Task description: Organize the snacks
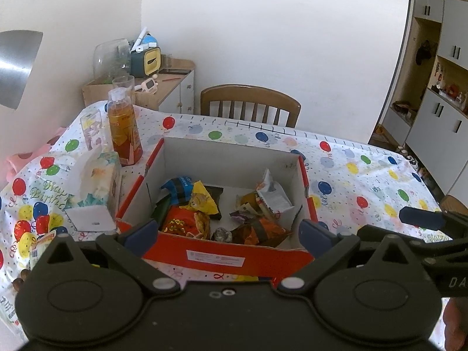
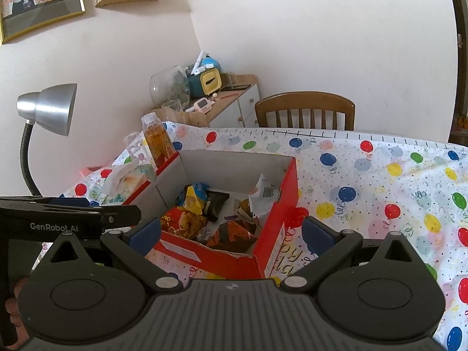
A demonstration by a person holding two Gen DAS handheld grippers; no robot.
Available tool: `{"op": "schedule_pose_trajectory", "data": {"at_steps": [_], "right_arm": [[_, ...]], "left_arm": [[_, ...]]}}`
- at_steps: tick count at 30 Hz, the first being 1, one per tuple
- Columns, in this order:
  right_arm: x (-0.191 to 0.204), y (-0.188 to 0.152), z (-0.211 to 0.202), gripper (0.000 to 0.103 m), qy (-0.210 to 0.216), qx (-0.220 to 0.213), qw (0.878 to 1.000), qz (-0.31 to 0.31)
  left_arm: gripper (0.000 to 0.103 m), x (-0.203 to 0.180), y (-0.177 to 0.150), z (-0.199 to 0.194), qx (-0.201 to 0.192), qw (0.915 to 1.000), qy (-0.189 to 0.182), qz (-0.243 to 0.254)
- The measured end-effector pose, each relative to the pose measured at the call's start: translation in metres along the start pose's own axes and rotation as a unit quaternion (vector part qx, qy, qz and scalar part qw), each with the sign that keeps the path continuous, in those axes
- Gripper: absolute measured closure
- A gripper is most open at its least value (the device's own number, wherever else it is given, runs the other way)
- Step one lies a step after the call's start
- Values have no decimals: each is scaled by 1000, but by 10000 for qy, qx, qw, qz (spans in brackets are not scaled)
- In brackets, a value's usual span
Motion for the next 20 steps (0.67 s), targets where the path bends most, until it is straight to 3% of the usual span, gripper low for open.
{"op": "schedule_pose_trajectory", "data": {"at_steps": [20], "right_arm": [[-3,-4,5,0,-15,69,9999,77]], "left_arm": [[1,-1,-8,4,191,9998,45,-77]]}}
Point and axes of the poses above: each gripper's, at about its wrist camera, not at the fingertips, and z roughly the way its jaws point, x to its left, y to its top, the point moved 5 cm from there along z, roughly the way its jaws point, and after that the axes turned 15 degrees about -x, right-handed, at the moved point
